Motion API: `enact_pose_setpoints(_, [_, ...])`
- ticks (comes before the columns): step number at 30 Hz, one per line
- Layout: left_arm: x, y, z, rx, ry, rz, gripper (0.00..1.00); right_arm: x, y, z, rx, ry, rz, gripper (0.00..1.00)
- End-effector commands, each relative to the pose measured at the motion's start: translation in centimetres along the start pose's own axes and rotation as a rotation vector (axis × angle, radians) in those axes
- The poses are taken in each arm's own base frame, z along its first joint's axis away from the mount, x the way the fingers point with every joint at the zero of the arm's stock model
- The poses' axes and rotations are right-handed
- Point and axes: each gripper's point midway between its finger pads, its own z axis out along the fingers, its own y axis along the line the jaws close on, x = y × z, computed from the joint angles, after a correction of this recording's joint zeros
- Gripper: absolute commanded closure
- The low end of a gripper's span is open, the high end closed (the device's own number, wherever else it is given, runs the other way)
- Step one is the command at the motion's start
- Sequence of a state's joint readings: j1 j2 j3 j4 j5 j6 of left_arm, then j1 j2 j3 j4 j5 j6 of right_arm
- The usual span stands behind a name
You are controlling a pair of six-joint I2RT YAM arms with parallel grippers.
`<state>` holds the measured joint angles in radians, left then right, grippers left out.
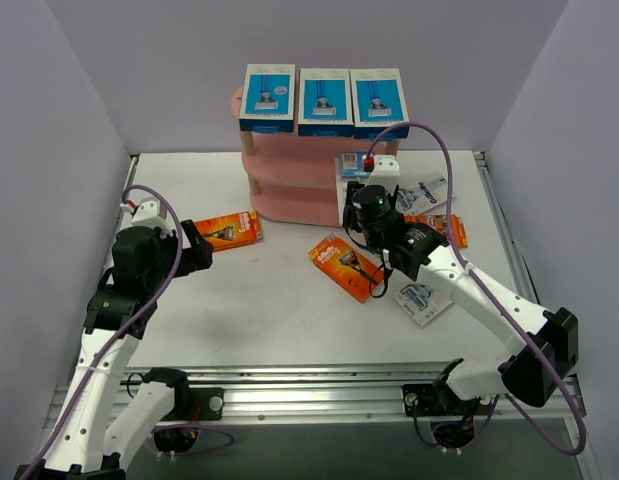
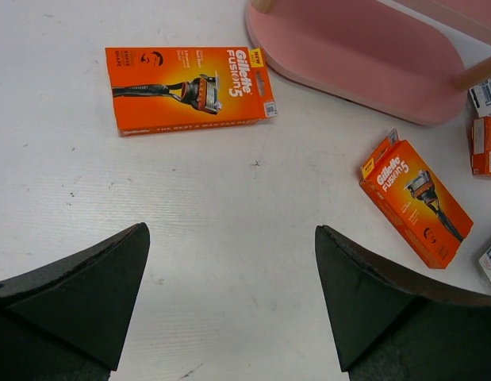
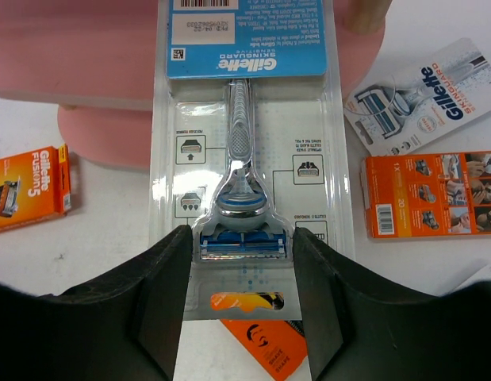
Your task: Place and organize the shaving razors onto the shelf
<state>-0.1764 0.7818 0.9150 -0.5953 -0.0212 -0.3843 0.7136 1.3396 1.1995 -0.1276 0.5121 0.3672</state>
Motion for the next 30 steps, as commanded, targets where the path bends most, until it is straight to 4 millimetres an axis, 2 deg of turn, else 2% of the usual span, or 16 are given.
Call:
enact_pose_setpoints(1, [-1.2, -0.7, -0.5, 0.028, -0.034, -0.001, 0.06, -4.5, 0.2, 0.7, 0.010, -0.128, 0.058, 1.00])
enact_pose_setpoints(16, [-1.3, -1.0, -0.6, 0.039, -0.038, 0.002, 0.06, -5.8, -0.3, 3.5, 0.046, -0.227, 0.111, 1.00])
enact_pose_setpoints(30, [-1.2, -0.9, -0.5, 0.039, -0.036, 0.003, 0.06, -5.3, -0.8, 5.6, 0.097, -0.265, 0.104, 1.00])
